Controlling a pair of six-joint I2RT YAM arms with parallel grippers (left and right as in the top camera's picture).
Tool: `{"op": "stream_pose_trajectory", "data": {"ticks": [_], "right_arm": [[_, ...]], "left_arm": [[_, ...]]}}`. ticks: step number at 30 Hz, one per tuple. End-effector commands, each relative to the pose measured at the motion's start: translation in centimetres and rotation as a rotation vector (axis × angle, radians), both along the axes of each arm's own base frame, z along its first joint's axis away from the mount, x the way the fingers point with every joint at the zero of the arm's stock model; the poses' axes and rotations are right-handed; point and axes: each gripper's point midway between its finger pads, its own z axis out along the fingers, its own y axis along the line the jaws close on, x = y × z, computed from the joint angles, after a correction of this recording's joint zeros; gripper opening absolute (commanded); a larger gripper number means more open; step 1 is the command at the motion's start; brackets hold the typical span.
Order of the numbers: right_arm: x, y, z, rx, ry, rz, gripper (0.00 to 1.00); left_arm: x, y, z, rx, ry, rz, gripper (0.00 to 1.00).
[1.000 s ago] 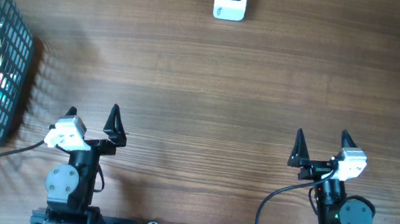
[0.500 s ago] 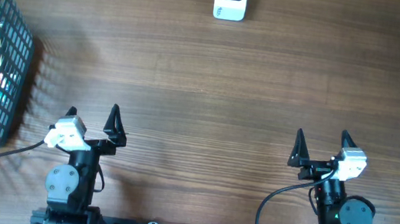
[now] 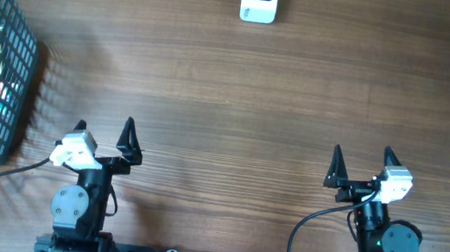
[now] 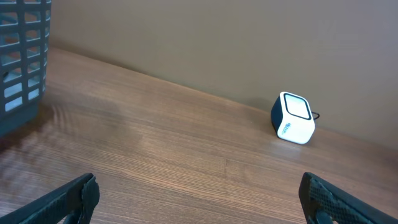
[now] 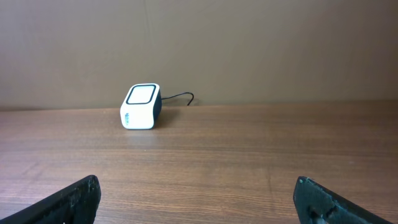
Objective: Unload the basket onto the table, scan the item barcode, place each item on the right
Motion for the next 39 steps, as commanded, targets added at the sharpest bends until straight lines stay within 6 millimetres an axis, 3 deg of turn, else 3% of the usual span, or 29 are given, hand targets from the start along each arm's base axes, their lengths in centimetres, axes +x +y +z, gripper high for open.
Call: {"op": "stream_pose_trajectory", "data": {"ticks": [1, 5, 6, 8, 12, 16, 19, 21, 23, 27, 31, 33, 35, 39], "right_arm": [[0.0, -0.2, 0.1, 0.008, -0.006, -0.011, 1.00], [0.0, -0.2, 0.1, 0.008, -0.006, -0.011, 1.00], [0.0, -0.2, 0.1, 0.008, -0.006, -0.011, 1.00], [0.0, -0.2, 0.1, 0.008, -0.006, -0.011, 1.00], [0.0, -0.2, 0.1, 0.008, -0.006, -0.011, 1.00], [0.0, -0.2, 0.1, 0.008, -0.006, -0.011, 1.00], [0.0, -0.2, 0.1, 0.008, -0.006, -0.011, 1.00], [0.0, -0.2, 0.1, 0.008, -0.006, -0.011, 1.00], [0.0, -0.2, 0.1, 0.008, -0.006, -0.011, 1.00], [0.0, -0.2, 0.1, 0.008, -0.006, -0.011, 1.00], [0.0, -0.2, 0.1, 0.008, -0.006, -0.011, 1.00], [0.0, -0.2, 0.1, 0.008, -0.006, -0.011, 1.00], [0.0, -0.2, 0.1, 0.008, -0.006, -0.011, 1.00], [0.0, -0.2, 0.1, 0.008, -0.006, -0.011, 1.00]], "left_arm": [[0.0, 0.0, 0.0, 0.019, -0.004, -0.006, 1.00], [0.0, 0.4, 0.0, 0.022, -0.006, 0.020, 1.00], [0.0, 0.0, 0.0, 0.005, -0.008, -0.006, 1.00], [-0.1, -2.8, 0.1, -0.132, -0.005, -0.157, 1.00], [-0.1, -3.2, 0.8, -0.172, -0.034, -0.182, 1.00], [-0.7, -6.0, 1.6, -0.280, -0.038, -0.346, 1.00], [-1.9, -8.6, 4.5, -0.250, -0.140, -0.522, 1.00], [-2.7, -9.1, 7.2, -0.214, -0.249, -0.571, 1.00], [-3.5, -9.1, 9.9, -0.177, -0.347, -0.579, 1.00], [-4.4, -8.8, 13.3, -0.017, -0.423, -0.542, 1.00], [-4.6, -6.1, 17.9, 0.078, -0.429, -0.354, 1.00], [-4.5, -4.0, 21.1, 0.059, -0.374, -0.230, 1.00], [-3.7, -3.1, 23.4, 0.056, -0.263, -0.180, 1.00], [-0.1, -2.9, 25.2, 0.126, 0.084, -0.189, 1.00]]}}
